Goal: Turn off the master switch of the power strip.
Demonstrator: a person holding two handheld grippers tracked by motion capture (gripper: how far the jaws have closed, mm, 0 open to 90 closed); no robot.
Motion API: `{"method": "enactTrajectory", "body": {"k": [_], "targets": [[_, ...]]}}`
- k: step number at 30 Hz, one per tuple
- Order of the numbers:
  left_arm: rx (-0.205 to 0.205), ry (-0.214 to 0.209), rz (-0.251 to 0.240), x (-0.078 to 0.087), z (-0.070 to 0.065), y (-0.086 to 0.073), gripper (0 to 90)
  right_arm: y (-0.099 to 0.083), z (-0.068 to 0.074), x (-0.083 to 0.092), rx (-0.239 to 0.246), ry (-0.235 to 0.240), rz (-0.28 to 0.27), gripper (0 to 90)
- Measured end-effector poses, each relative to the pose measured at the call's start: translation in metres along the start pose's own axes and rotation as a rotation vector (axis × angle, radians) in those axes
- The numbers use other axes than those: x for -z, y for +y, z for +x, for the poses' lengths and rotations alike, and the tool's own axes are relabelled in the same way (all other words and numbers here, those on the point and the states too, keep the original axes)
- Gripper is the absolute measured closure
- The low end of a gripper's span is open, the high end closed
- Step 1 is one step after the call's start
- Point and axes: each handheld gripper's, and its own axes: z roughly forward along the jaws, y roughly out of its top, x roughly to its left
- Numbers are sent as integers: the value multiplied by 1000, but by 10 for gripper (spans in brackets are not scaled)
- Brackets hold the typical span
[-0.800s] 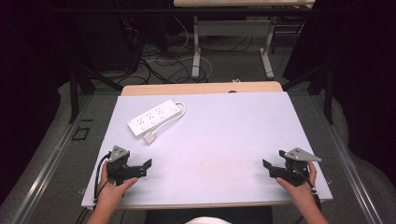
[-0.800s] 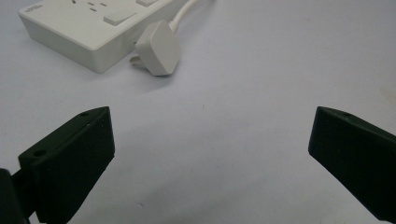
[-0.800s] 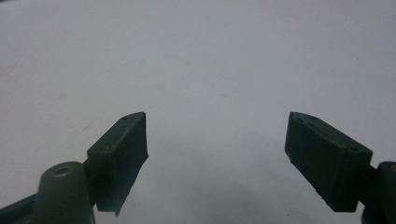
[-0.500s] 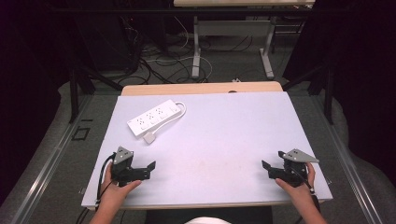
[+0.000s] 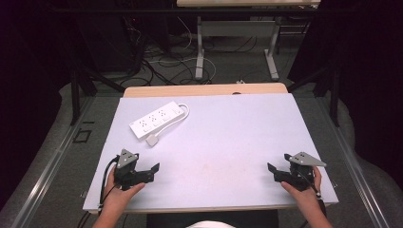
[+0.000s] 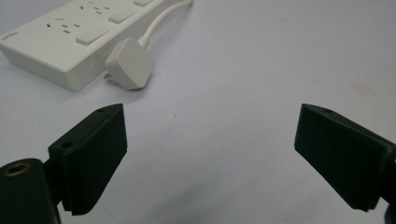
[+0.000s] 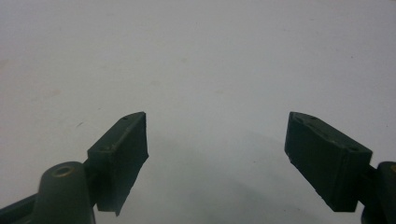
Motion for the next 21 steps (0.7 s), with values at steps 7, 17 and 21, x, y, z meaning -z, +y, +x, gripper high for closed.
{"method": "enactTrajectory", "body": {"k": [7,17,21], "targets": [[12,4,-22,1,-1,8,163,0,1,2,-7,2,1,210],[0,3,-13,1,-4,26,250,0,-1,3,-2,-3,-11,210],[4,-3,-24,1,-6,36,297,0,0,4,-6,0,-6,210]]}}
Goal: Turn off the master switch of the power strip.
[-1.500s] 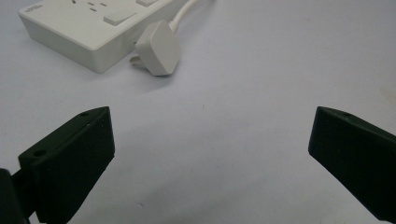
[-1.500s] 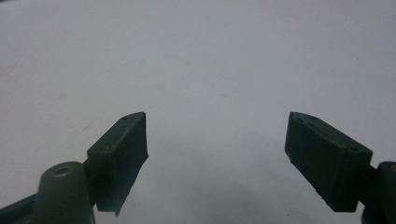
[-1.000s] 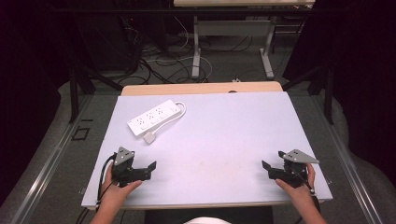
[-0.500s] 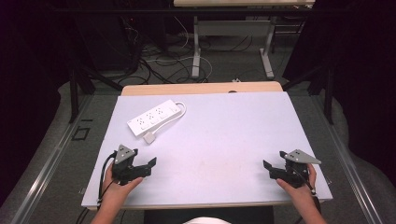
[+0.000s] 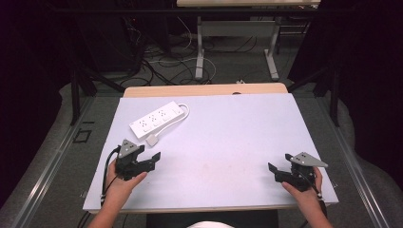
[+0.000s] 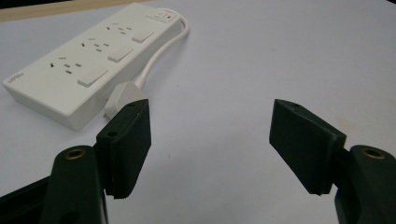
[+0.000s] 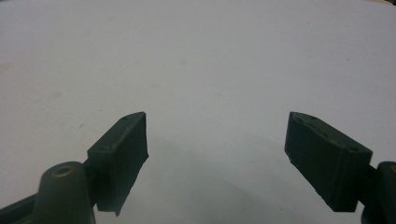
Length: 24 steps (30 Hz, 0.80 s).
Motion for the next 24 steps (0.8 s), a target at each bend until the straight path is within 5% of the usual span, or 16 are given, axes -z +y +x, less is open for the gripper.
{"method": "enactTrajectory", "body": {"k": [24], "targets": [[28,18,5,0,-1,75,402,-1,0,-2,7,8,2,211]]}}
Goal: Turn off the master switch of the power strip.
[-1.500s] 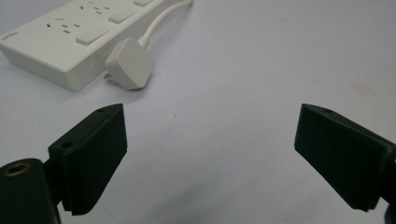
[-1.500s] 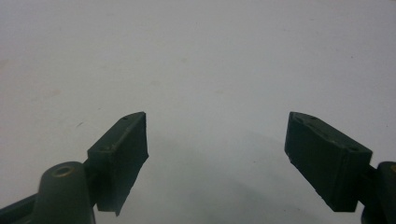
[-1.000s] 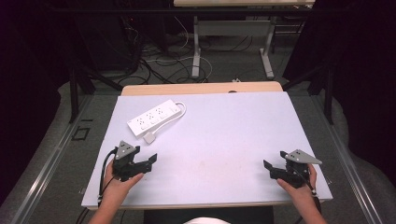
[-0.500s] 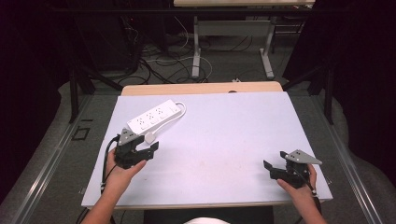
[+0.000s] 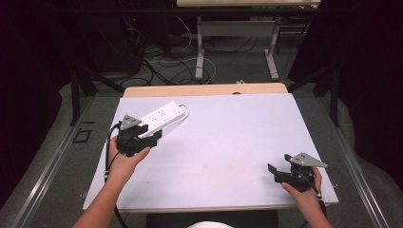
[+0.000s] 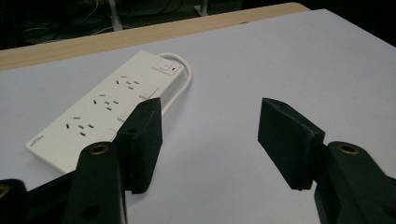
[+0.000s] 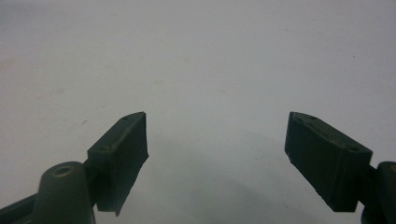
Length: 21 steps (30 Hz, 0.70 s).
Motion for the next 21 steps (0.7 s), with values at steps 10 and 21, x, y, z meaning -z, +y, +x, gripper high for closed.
{"method": "enactTrajectory", "body": {"k": [10,21], "targets": [[33,-16,12,-9,-2,18,431,0,1,0,-5,1,-1,210],[54,-39,25,-25,-12,37,463,-1,1,0,-23,9,6,210]]}}
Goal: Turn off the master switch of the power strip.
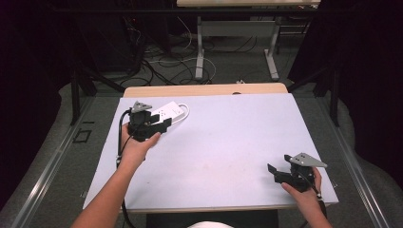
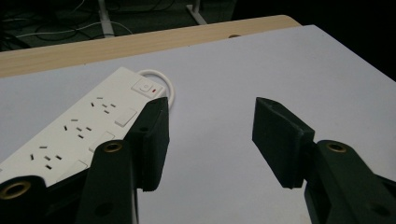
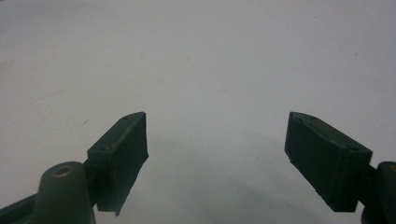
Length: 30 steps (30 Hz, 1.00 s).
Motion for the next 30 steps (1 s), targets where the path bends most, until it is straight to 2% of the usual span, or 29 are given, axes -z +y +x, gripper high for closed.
{"method": "enactTrajectory", "body": {"k": [5,6,19,24,30], "targets": [[13,4,-3,-8,-3,7,489,0,-1,2,1,-7,15,210],[6,9,-1,-10,-3,8,497,0,-1,0,-2,-3,1,210],[30,17,6,-33,-6,23,574,-1,-1,1,-12,-3,0,210],[16,34,20,-42,-7,26,604,-1,-1,1,-13,-2,0,210],[27,52,34,-53,-7,31,641,-1,-2,1,-14,-2,0,209]]}}
